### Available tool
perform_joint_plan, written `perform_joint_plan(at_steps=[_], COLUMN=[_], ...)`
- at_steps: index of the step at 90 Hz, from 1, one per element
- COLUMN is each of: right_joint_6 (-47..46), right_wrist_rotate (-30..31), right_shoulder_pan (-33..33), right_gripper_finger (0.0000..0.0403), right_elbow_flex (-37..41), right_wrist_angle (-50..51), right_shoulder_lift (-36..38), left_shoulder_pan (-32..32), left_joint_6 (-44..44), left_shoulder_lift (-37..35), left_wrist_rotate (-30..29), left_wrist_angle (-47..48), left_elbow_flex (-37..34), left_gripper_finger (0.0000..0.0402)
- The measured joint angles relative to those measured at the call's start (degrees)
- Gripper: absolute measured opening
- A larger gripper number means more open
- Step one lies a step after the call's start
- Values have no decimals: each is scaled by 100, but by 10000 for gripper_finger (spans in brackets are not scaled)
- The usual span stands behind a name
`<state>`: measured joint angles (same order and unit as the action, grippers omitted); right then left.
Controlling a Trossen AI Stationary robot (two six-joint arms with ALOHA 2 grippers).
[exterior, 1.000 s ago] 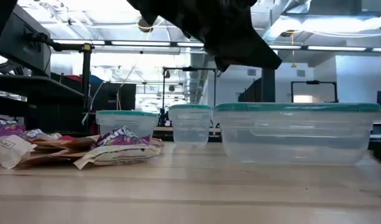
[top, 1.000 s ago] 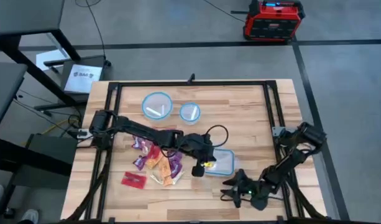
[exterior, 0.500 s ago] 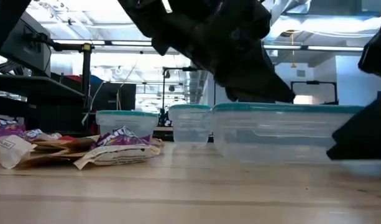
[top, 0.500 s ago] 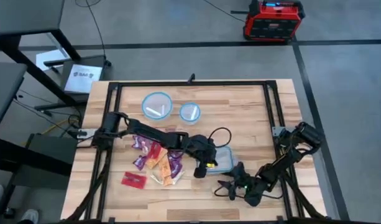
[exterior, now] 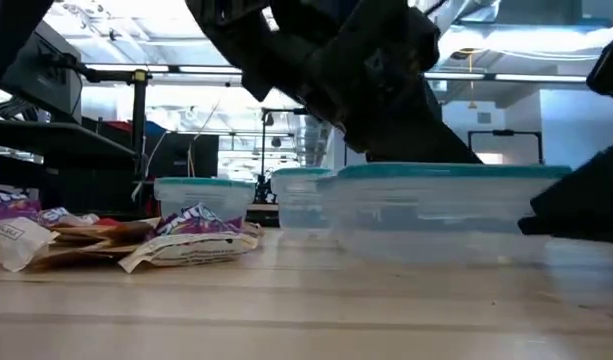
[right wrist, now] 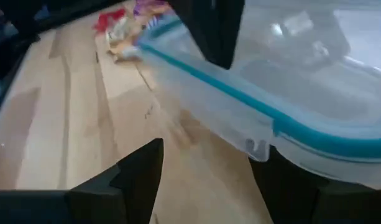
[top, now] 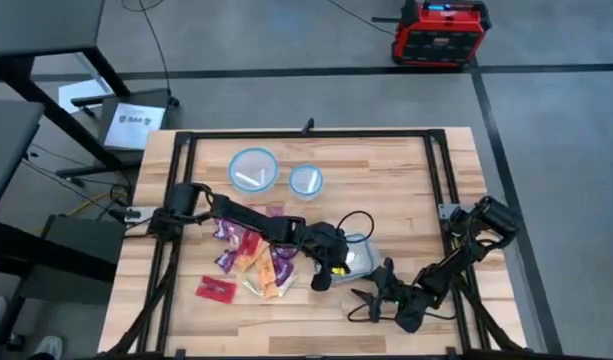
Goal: Sort candy
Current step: Open the top right transparent bin
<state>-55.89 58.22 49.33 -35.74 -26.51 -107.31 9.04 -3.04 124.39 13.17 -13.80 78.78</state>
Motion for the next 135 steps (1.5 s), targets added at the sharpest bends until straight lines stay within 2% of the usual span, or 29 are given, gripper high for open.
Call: perform_joint_plan(at_steps=[9,22,36,49,62,76,85,93,99,113,126,135], right_joint_6=[564,1926,1986,2539,2579,3273,3222,2970,3123,3389,2951,2423], right_wrist_rotate=[-171,-448,-444,-354,-367,-457,-506,-507,-511,-385,-402,-744], right_shoulder_pan=[-8,23,148,195,252,282,325,402,445,442,138,-244], right_gripper_finger=[218,196,179,176,176,176,176,176,176,175,175,175], right_elbow_flex=[6,15,15,15,15,-76,-23,-39,-29,-44,-37,-37], right_wrist_angle=[-453,-1538,-1631,-2183,-2229,-3312,-2887,-2861,-2822,-2509,-1611,-743], right_shoulder_lift=[-2,-11,-11,11,11,126,64,109,143,701,1425,1867], left_shoulder_pan=[6,7,32,34,32,-5,-15,-16,-16,-1,7,28], left_joint_6=[-65,-75,-40,-38,-49,-19,-135,-168,-242,-151,204,397], left_shoulder_lift=[42,73,99,77,77,222,223,202,112,-304,-1066,-1617], left_wrist_rotate=[5,176,131,134,47,-527,-491,-418,-389,-356,-480,-1072], left_wrist_angle=[4,110,131,157,127,210,242,193,210,548,1850,3192], left_elbow_flex=[27,34,35,35,35,29,17,17,42,279,636,781], left_gripper_finger=[0,0,0,0,0,0,0,0,0,0,0,0])
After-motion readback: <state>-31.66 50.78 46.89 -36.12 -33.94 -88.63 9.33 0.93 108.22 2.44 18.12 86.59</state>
